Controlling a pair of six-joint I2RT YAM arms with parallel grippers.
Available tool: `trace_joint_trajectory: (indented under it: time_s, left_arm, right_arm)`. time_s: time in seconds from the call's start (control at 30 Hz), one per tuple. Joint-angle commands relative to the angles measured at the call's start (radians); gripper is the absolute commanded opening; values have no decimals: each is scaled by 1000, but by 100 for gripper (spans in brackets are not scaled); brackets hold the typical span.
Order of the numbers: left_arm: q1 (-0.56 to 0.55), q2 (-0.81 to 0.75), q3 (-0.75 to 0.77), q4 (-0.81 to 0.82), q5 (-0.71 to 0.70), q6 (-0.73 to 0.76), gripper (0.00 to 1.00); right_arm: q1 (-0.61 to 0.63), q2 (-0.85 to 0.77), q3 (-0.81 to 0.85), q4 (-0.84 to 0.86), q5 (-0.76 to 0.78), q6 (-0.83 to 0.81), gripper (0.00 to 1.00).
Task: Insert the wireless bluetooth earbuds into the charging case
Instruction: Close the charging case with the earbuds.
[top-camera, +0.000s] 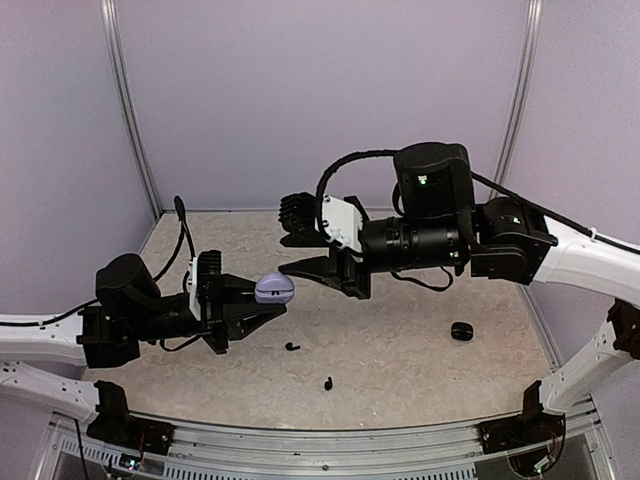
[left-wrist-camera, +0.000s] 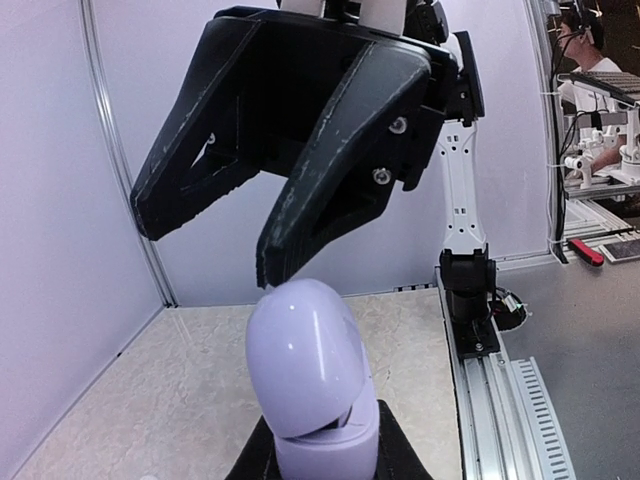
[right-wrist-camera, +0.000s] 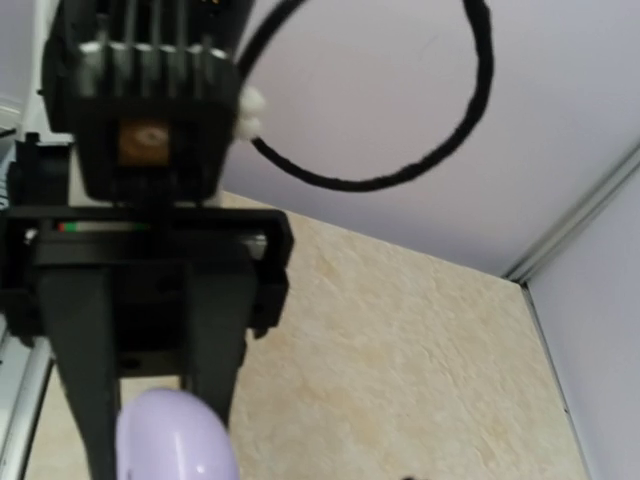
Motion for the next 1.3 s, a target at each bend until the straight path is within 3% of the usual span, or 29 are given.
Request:
trace_joint_trajectory:
  time_s: [0.0, 0.9, 0.97, 1.03, 1.17, 1.27]
  left_arm:
    - [11, -15, 11, 50, -13, -18, 0]
    - [44, -10, 24, 62, -12, -91, 0]
    - [56, -2, 22, 64, 1, -113, 0]
    - [64, 4, 22, 62, 12, -139, 0]
    - [75, 14, 33, 50, 35, -180, 0]
    - [81, 36, 57, 30, 84, -263, 0]
  right_arm:
    - [3, -17, -18, -11, -69, 7, 36]
    - [4, 25, -91, -88, -94, 48, 29]
    - [3, 13, -99, -73, -88, 45, 33]
    - [3, -15, -121, -45, -72, 32, 45]
    - [3, -106, -199, 56, -27, -12, 58]
    - [5, -164, -276, 150, 15, -108, 67]
